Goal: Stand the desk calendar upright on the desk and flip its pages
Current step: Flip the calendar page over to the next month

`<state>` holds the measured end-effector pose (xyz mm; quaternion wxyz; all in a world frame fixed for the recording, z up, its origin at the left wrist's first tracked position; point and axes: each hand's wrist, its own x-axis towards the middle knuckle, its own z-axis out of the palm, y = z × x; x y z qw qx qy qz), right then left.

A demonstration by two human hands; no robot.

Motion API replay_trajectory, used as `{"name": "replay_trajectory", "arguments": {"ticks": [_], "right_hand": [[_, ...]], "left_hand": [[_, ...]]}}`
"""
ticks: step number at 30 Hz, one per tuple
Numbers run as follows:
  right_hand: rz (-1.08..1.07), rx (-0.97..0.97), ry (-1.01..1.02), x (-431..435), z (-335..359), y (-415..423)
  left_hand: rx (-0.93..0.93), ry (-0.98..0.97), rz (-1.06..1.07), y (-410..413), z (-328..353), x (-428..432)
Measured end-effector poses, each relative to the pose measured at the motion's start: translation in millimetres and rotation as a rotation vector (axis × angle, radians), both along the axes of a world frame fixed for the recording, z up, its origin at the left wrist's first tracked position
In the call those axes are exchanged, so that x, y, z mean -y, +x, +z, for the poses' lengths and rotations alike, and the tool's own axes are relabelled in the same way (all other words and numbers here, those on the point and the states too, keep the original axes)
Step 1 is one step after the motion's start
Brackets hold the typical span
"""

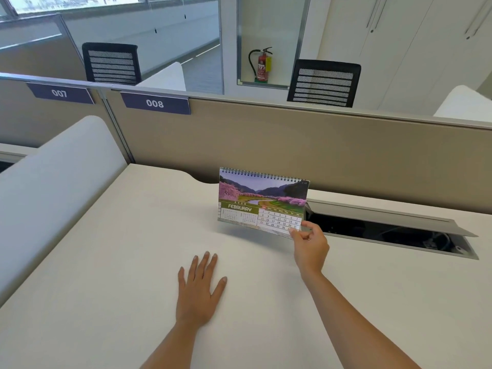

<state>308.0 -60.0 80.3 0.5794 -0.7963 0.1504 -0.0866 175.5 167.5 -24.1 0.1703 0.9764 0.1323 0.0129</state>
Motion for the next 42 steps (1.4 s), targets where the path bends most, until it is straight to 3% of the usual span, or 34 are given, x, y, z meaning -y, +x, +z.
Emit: {"name": "replay_trajectory", "arguments": {"ticks": [7,11,15,17,21,25,28,31,35,39,42], "right_hand": [[0.034,-0.103,0.18,4.7,21.2,-7.5],[0.157,-0.23,0.613,-2.1,67.7,-1.6],[0.32,-0.22,1.068,-2.4,118.5,14.4],[0.349,-0.18,1.162,-2.4,135.9,28.2],[0.413,-0.106,1.036,-9.4,156.2,59.3],[0.388,-0.079,0.607,-18.6,151.1,80.7],[0.214,0.216,0.372,-16.8,127.8,78.7],[-0.047,0.382,0.316,-10.8,91.0,63.5],[-0.095,0.21,0.248,-7.4,35.0,46.2],[0.099,-0.125,0.061,-8.0,2.5,38.9],[0.255,-0.243,0.006,-9.6,0.9,35.6]], "left_hand": [[-0.008,0.009,-0.001,-0.3,0.8,0.4],[-0.01,-0.005,-0.007,-1.4,2.4,0.8],[-0.02,-0.018,-0.008,-1.7,4.4,0.9],[-0.021,-0.024,-0.005,-1.4,5.5,1.1],[-0.028,-0.031,-0.004,-2.0,6.3,2.2],[-0.019,-0.047,0.0,-0.9,4.3,1.7],[-0.019,-0.054,0.004,0.4,3.6,0.7],[0.032,-0.167,0.092,13.0,14.9,-2.7],[0.203,-0.363,0.274,58.9,49.8,-4.1],[0.204,-0.739,0.371,112.3,87.8,6.1],[0.191,-0.81,0.325,143.5,103.0,11.2]]}}
